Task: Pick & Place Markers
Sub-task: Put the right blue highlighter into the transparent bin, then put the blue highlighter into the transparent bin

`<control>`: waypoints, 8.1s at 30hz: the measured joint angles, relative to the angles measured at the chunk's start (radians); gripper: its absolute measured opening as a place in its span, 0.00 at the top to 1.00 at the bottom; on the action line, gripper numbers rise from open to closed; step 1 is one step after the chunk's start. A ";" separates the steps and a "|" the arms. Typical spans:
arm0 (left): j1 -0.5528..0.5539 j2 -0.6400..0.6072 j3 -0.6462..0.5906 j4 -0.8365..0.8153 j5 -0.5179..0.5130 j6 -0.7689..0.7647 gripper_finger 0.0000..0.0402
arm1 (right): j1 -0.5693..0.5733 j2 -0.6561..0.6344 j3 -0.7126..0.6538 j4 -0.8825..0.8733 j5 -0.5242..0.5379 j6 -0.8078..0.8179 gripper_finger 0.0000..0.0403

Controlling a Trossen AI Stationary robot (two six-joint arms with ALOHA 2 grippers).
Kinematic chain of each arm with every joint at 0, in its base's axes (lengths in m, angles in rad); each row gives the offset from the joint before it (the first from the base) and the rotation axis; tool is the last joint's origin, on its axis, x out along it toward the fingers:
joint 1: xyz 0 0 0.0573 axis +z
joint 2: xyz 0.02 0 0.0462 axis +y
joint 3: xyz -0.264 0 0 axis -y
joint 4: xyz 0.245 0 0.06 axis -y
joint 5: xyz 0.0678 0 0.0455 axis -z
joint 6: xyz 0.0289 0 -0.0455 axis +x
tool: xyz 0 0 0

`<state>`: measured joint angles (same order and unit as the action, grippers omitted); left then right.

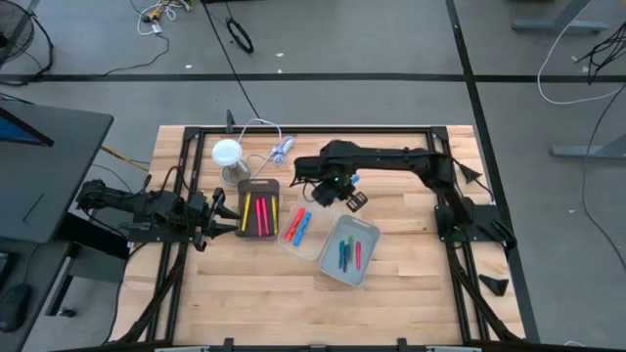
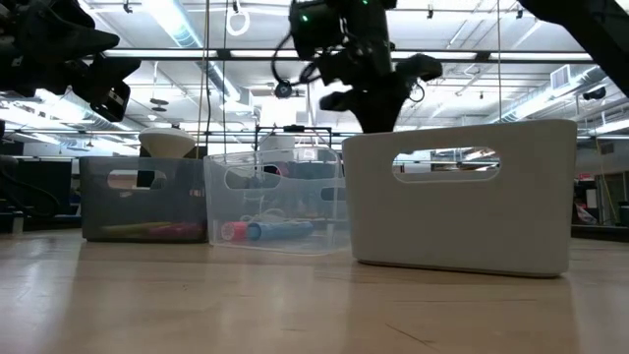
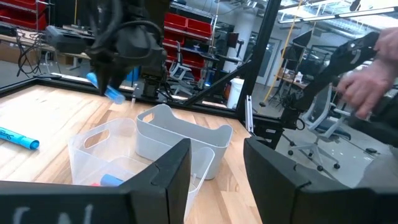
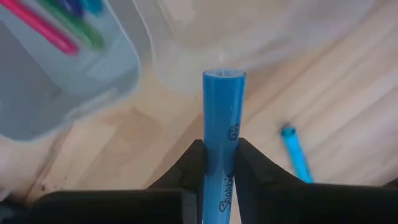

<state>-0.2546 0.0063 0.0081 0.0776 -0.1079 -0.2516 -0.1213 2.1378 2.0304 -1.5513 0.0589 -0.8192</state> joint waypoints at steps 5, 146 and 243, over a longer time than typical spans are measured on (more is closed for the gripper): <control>0.000 0.000 0.000 0.000 0.000 0.000 0.62 | 0.057 0.029 0.093 0.010 -0.026 -0.008 0.88; 0.000 0.000 0.000 0.000 0.000 0.000 0.62 | -0.448 -0.064 -0.273 0.594 -0.119 -0.574 0.63; 0.000 0.000 0.000 0.000 -0.003 0.000 0.62 | -0.410 -0.353 -0.281 0.129 -0.063 -0.435 0.87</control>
<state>-0.2546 0.0063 0.0081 0.0774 -0.1108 -0.2516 -0.5314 1.7851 1.7493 -1.4219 -0.0038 -1.2539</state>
